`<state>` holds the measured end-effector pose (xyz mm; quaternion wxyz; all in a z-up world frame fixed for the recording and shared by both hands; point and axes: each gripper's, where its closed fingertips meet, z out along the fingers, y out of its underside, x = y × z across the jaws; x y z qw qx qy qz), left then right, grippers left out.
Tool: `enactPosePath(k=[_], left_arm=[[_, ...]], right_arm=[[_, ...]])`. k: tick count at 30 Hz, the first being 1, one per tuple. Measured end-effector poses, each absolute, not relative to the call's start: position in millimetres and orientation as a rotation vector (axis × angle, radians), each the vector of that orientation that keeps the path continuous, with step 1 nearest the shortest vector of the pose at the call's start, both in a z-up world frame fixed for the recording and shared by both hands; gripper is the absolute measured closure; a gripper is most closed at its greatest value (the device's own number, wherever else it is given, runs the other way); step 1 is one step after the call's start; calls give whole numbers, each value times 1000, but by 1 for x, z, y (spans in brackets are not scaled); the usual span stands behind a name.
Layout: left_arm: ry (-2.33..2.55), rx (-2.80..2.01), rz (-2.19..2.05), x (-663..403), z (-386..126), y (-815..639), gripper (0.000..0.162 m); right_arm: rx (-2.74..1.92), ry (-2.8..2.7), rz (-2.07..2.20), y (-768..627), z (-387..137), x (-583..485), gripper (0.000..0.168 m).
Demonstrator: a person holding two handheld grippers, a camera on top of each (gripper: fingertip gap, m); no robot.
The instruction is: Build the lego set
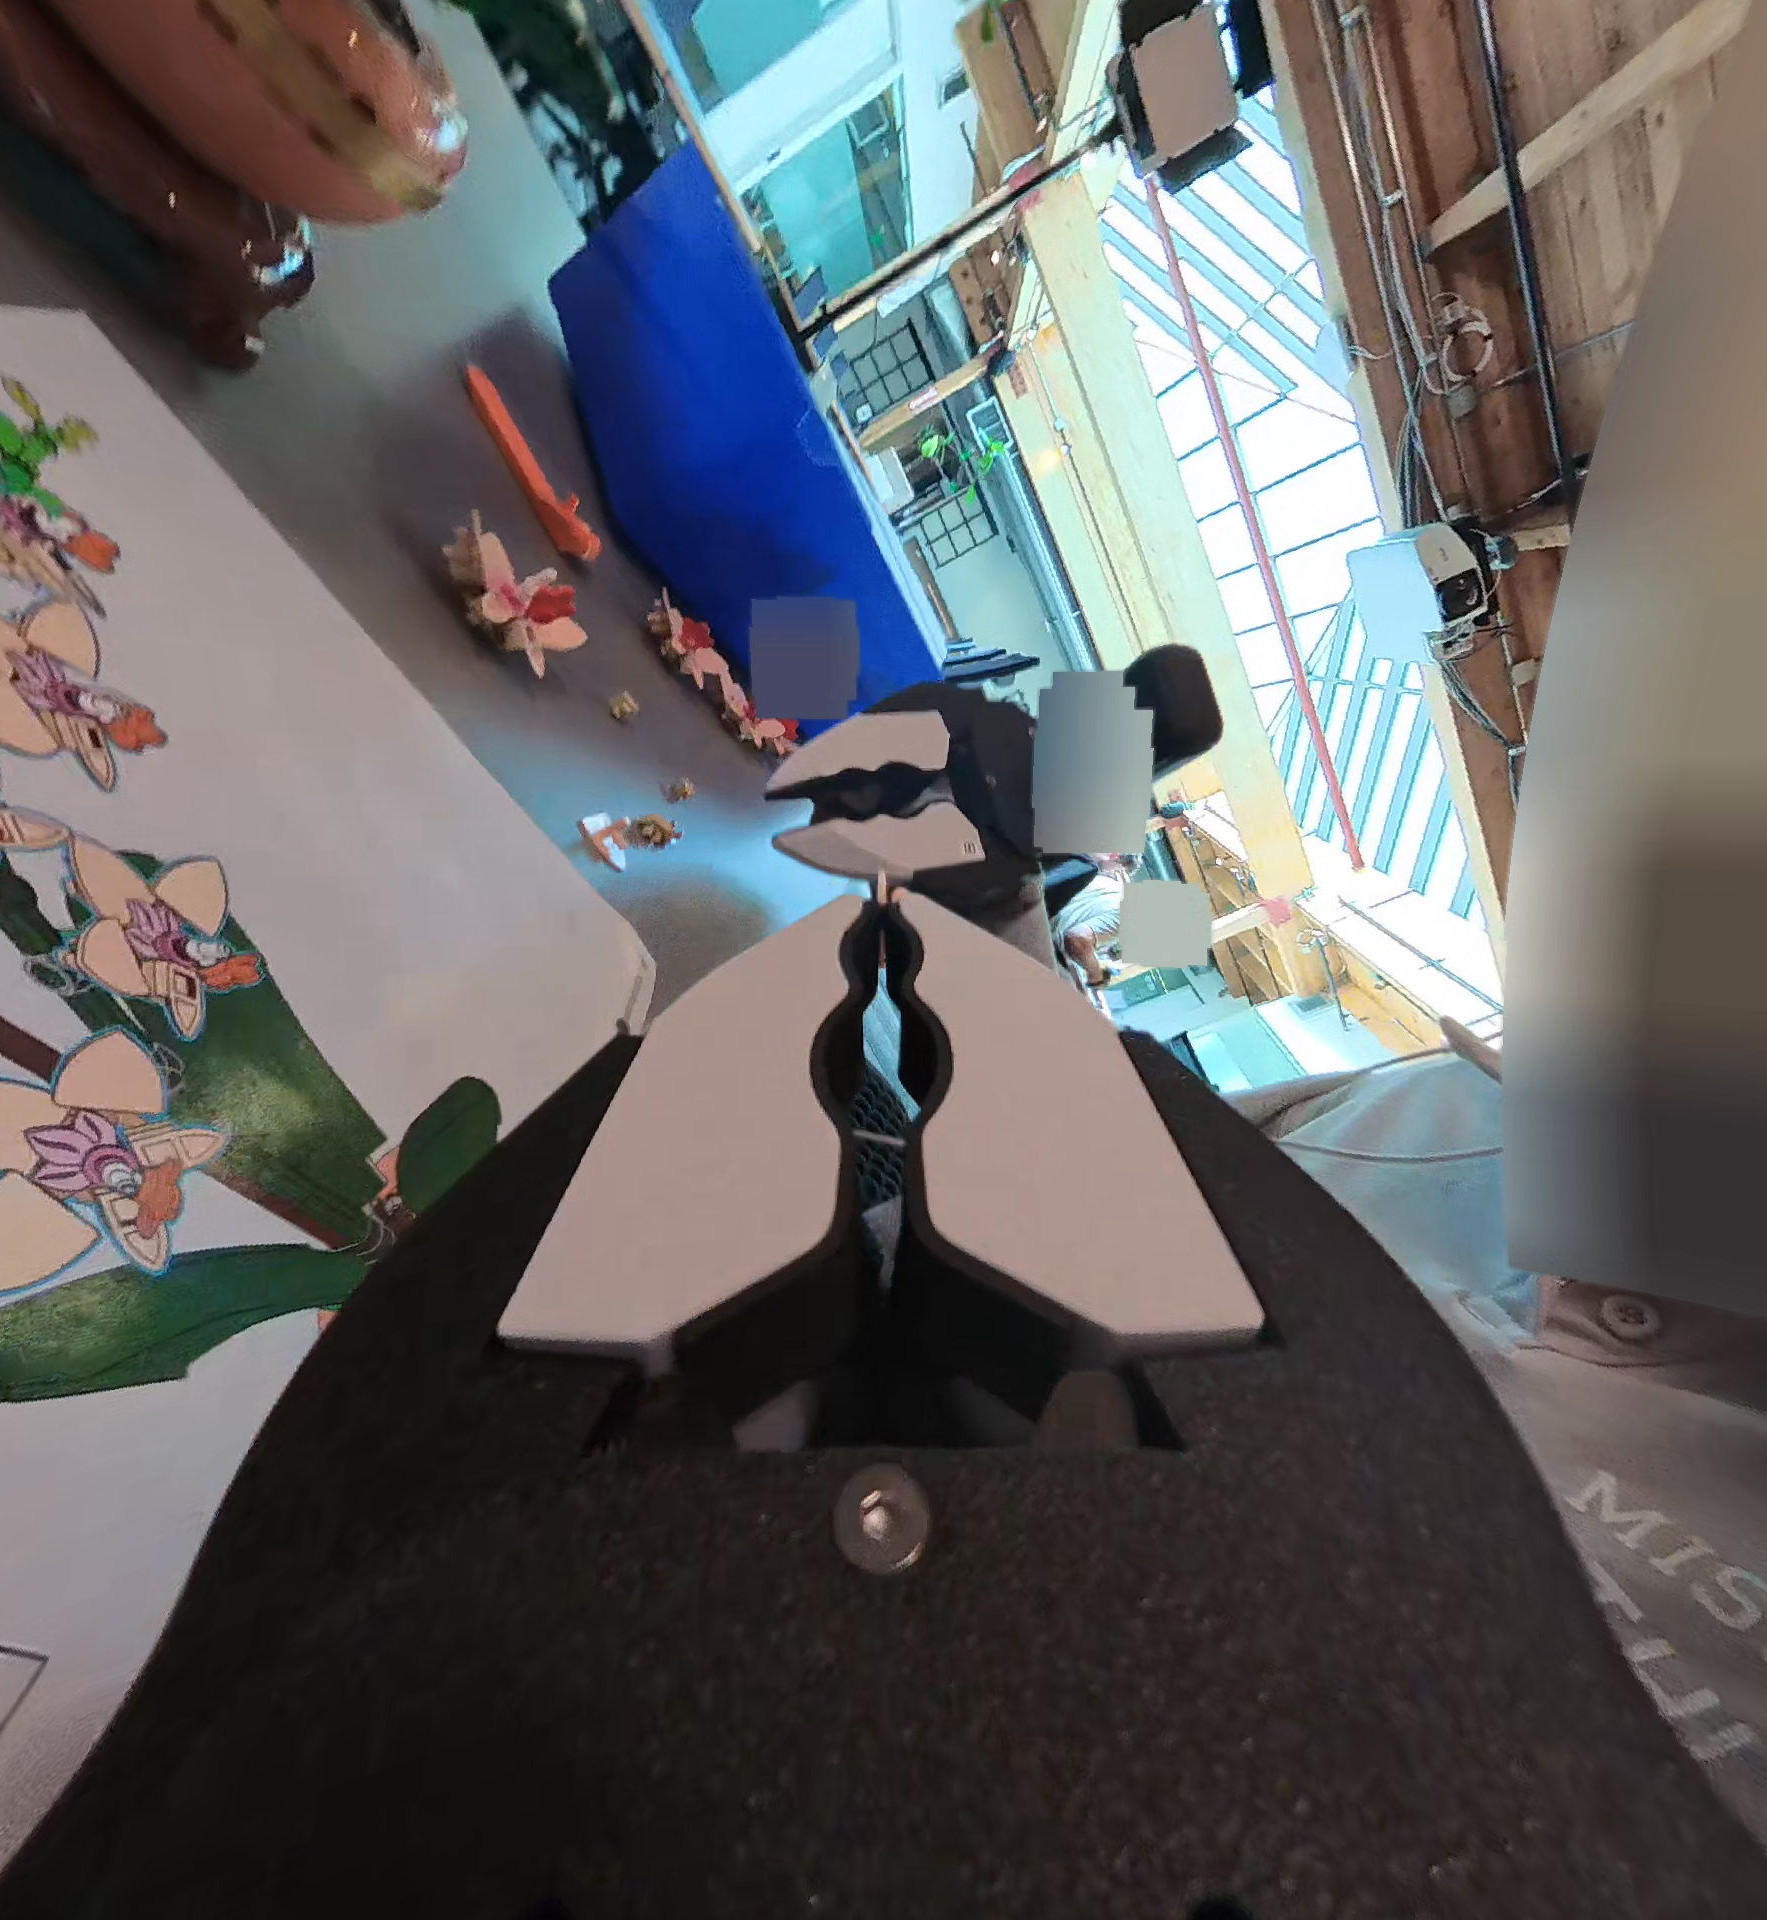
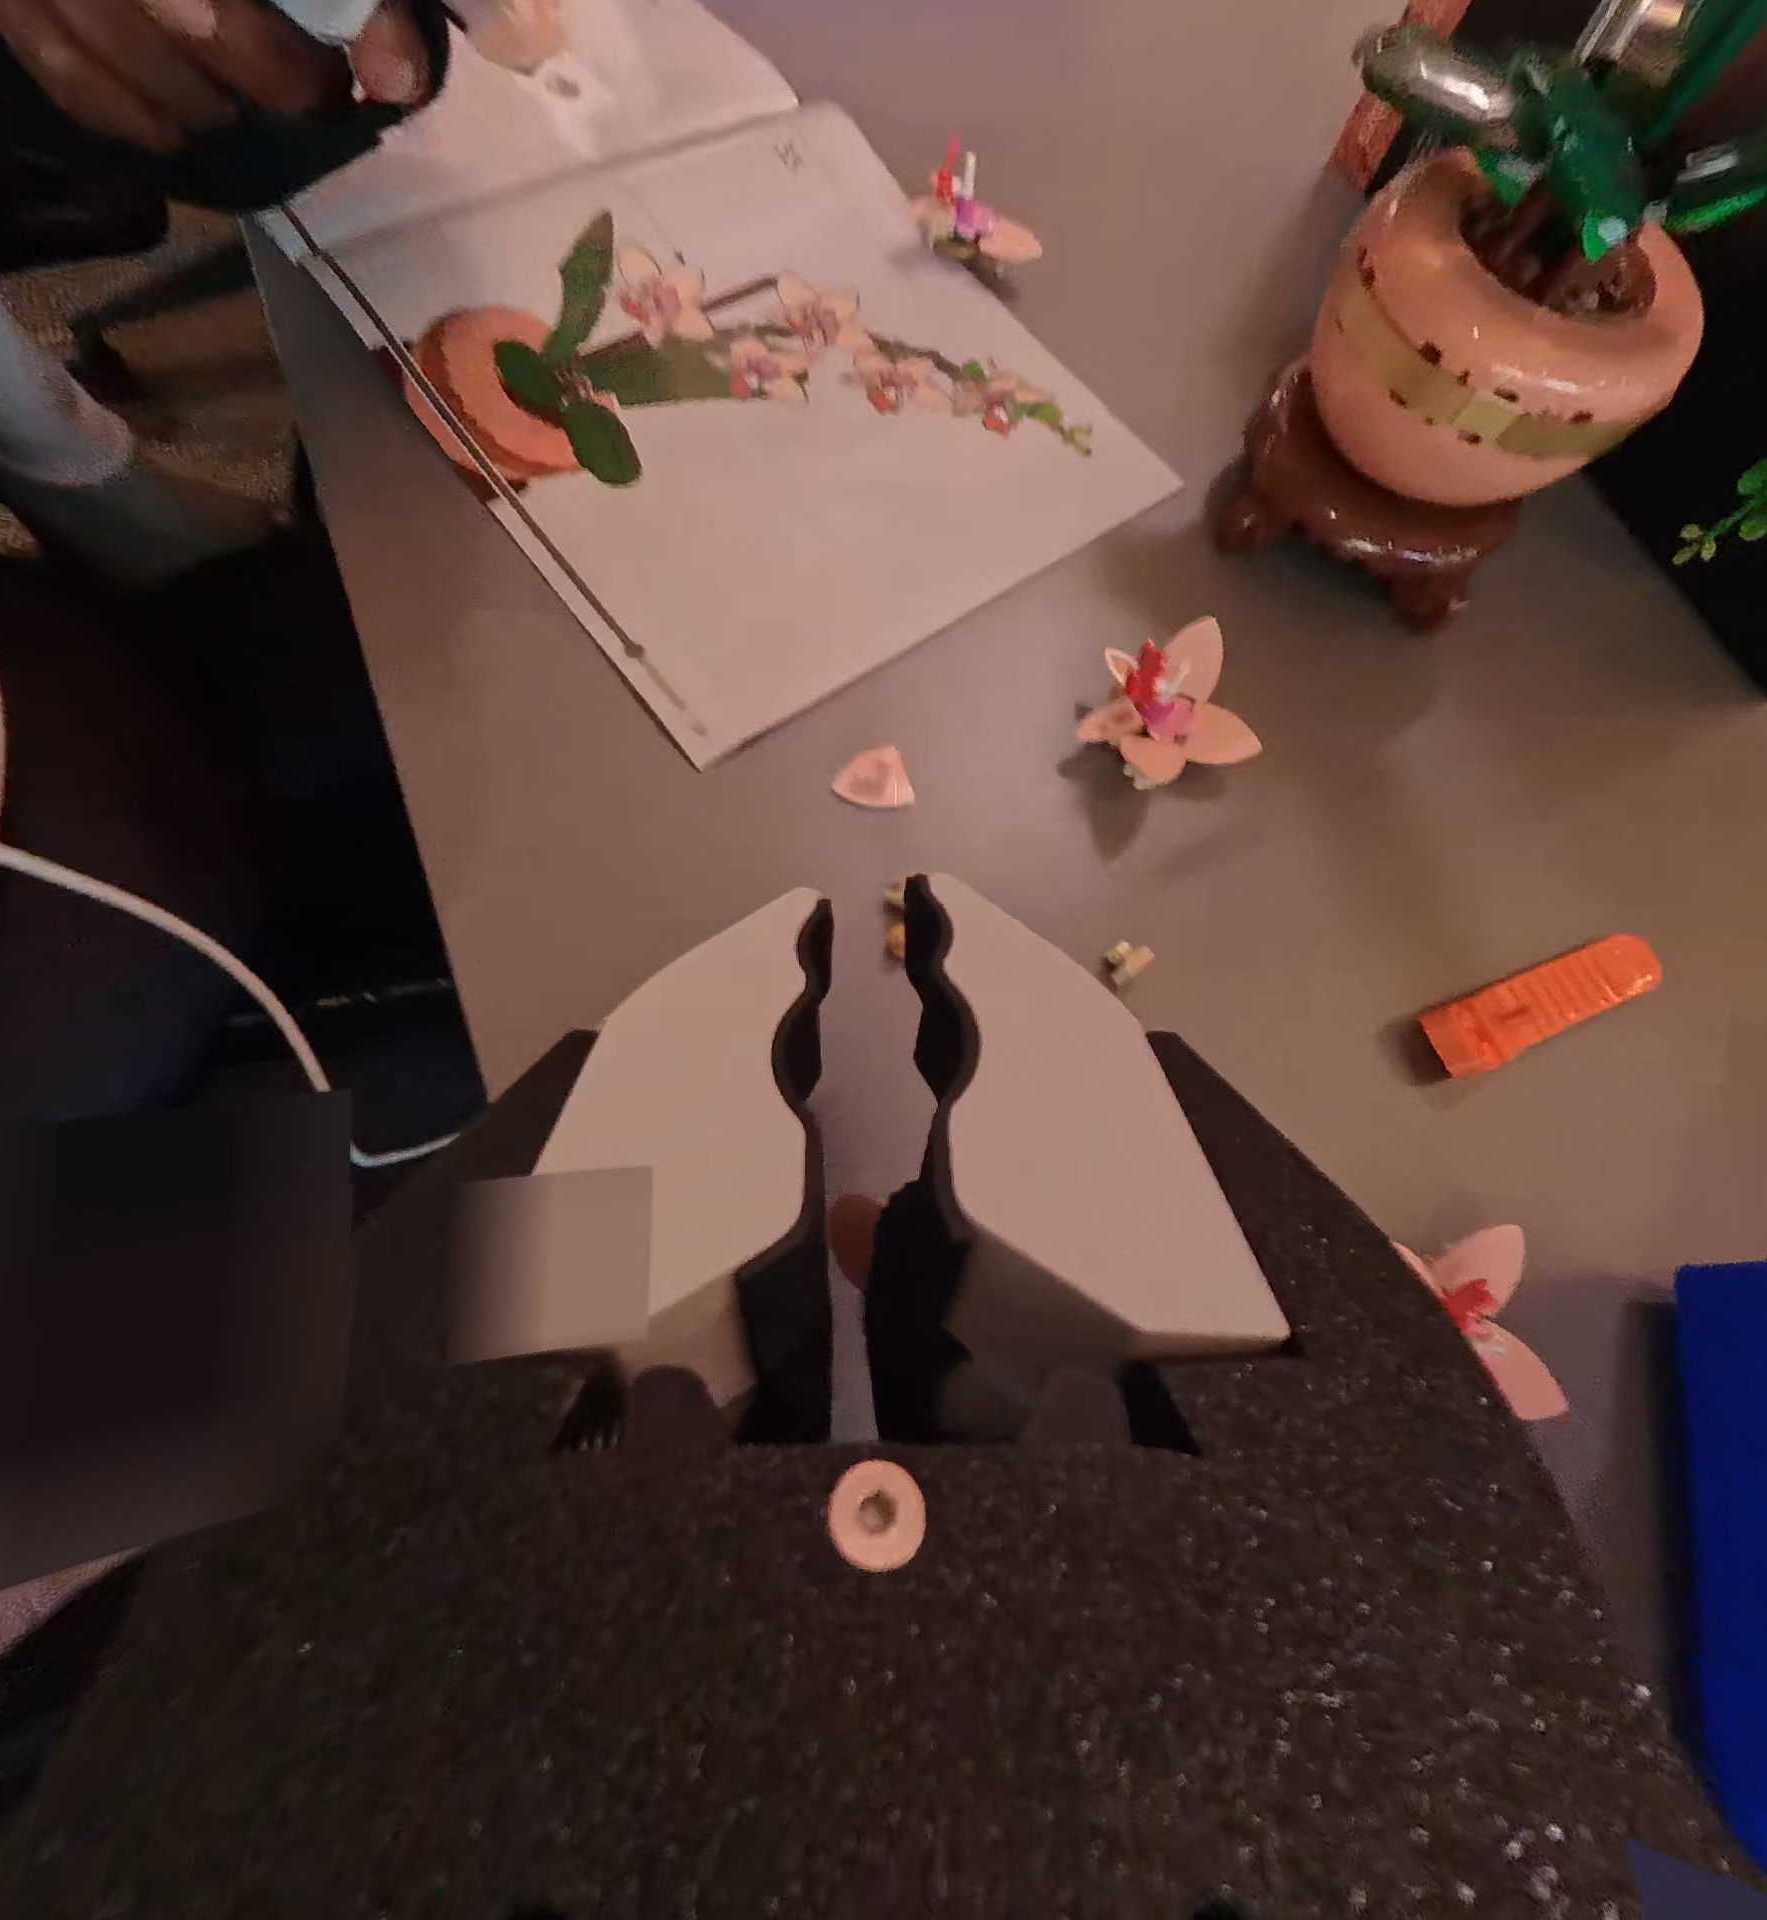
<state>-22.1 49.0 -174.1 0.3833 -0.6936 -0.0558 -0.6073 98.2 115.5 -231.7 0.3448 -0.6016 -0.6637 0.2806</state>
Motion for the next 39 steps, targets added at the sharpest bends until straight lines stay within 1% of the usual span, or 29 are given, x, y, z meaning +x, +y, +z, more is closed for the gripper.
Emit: enactPosePath(k=[5,11,15,22,24,25,29,31,35,39], left_arm=[[-148,-1842,-1617,-16,-187,52,162],[-173,-1866,-1686,-9,-197,52,162],[-170,-1880,-1700,-8,-201,51,162],[-154,-1882,-1711,-8,-201,51,162],[-148,-1880,-1716,-7,-201,51,162],[-148,-1877,-1717,-8,-201,51,162],[-173,-1856,-1699,-11,-200,53,162],[-202,-1828,-1688,-13,-198,56,162],[-250,-1784,-1676,-14,-195,58,162],[-271,-1785,-1683,-11,-200,56,162]], right_arm=[[-1456,-1935,748,124,-242,100,156],[-1190,-2313,787,123,-249,82,150],[-1068,-2559,703,125,-259,80,150],[-1013,-2627,653,127,-267,77,153],[-1016,-2632,648,127,-269,77,157],[-1020,-2629,650,127,-270,77,160],[-1069,-2528,740,126,-264,71,161],[-1139,-2344,848,125,-247,57,160],[-1256,-1915,1117,93,-198,19,161],[-1298,-1732,1216,62,-189,-3,161]])
